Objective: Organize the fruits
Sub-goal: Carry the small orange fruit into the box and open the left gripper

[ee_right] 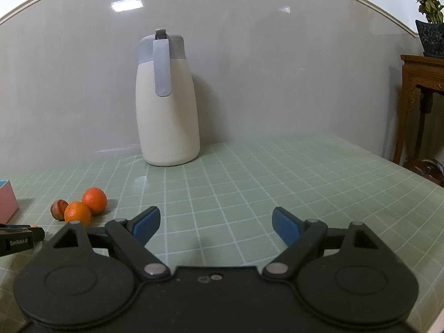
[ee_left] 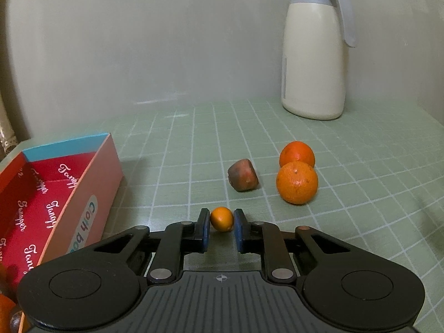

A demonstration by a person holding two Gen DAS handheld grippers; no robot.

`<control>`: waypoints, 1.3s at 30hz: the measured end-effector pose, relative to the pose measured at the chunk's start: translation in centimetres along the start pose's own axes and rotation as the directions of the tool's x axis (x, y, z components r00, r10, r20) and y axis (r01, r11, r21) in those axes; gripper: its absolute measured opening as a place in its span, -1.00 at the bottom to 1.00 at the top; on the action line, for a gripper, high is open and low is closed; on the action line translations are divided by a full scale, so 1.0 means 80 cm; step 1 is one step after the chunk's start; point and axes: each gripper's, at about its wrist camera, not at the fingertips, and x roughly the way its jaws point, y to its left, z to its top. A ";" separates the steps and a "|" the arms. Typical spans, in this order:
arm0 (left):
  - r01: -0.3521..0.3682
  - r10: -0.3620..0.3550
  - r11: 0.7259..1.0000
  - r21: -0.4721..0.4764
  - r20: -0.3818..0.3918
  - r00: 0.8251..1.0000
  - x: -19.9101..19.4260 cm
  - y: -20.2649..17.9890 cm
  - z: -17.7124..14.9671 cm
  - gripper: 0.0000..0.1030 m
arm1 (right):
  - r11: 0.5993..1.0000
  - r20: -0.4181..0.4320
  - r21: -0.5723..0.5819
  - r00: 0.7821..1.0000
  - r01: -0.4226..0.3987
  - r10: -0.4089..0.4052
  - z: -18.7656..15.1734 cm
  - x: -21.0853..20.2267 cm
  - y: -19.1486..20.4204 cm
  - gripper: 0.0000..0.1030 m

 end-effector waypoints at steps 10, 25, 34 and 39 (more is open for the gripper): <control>-0.035 0.031 0.999 0.024 0.122 0.992 -0.032 -0.005 -0.003 -0.64 | 1.000 -0.002 -0.011 1.000 -0.007 0.007 -0.002 0.000 0.005 0.70; -0.172 0.173 0.985 -0.024 0.252 0.952 -0.075 0.029 -0.002 -0.64 | 0.999 0.001 -0.031 1.000 -0.031 0.031 -0.002 -0.003 0.021 0.70; -0.289 0.311 0.948 -0.131 0.199 0.929 -0.082 0.090 -0.008 -0.64 | 0.995 -0.003 -0.063 0.997 -0.072 0.072 -0.004 -0.006 0.047 0.70; -0.332 0.358 0.926 -0.177 0.141 0.923 -0.083 0.124 -0.017 -0.64 | 0.991 -0.004 -0.086 0.995 -0.100 0.100 -0.004 -0.009 0.066 0.70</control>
